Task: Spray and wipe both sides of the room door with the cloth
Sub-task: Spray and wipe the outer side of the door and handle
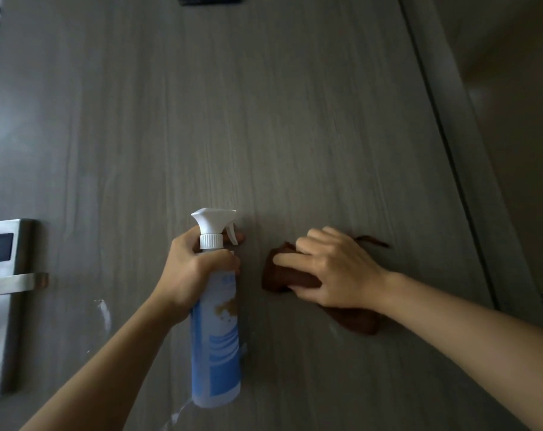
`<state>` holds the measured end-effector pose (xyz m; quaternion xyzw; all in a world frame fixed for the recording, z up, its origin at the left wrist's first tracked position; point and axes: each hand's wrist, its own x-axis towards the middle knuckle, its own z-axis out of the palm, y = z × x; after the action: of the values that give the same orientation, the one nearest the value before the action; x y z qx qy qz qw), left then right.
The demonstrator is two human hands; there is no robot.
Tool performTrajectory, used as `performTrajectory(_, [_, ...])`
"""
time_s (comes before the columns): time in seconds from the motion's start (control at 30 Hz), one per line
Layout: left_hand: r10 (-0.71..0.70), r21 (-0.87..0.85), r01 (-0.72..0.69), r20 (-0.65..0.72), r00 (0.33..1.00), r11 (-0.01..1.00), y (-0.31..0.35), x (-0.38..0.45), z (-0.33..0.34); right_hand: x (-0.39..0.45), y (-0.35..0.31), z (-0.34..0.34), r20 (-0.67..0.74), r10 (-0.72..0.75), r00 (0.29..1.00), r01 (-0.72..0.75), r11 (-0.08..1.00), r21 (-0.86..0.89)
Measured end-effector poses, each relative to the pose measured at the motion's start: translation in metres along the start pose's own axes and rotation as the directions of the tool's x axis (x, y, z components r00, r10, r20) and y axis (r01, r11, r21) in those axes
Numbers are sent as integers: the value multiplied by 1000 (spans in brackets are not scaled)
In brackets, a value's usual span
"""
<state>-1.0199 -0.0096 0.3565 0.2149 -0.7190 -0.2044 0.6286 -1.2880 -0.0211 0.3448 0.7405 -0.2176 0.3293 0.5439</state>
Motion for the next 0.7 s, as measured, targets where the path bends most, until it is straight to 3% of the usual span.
performTrajectory(0.07, [-4, -2, 4, 10, 1000, 1000, 1, 0, 0, -3, 10, -2, -8, 19, 1000, -19, 999, -27])
performTrajectory(0.13, [-12, -16, 12, 18, 1000, 1000, 2, 0, -2, 1, 21, -6, -84, 175, 981, -179, 983, -40])
performTrajectory(0.2, [-15, -25, 16, 32, 999, 1000, 3, 0, -3, 7, 25, -7, -191, 357, 914, -366, 931, -10])
performTrajectory(0.27, [-17, -31, 19, 45, 999, 999, 2, 0, -3, 9, 17, -3, -257, 438, 861, -452, 892, 7])
performTrajectory(0.33, [-13, -37, 14, 32, 999, 999, 1, 0, -2, 5, 4, 2, -232, 380, 895, -393, 919, -10])
performTrajectory(0.4, [2, -20, -2, 22, 1000, 1000, -1, 0, -1, -5, -1, 3, -142, 224, 964, -230, 973, -24])
performTrajectory(0.5, [2, -9, -2, 19, 1000, 1000, -1, -1, -1, -10, 9, -2, -66, 115, 991, -119, 990, -70])
performTrajectory(0.57, [-2, -1, 2, 15, 1000, 1000, 0, -2, -1, -6, 17, -6, -102, 218, 971, -226, 971, -77])
performTrajectory(0.63, [0, 10, 0, 10, 1000, 1000, 2, -3, 1, -4, 17, -5, -197, 390, 899, -403, 915, -28])
performTrajectory(0.7, [7, 17, -6, -17, 1000, 1000, 4, -5, 3, -7, 6, 0, -237, 421, 876, -438, 899, -23])
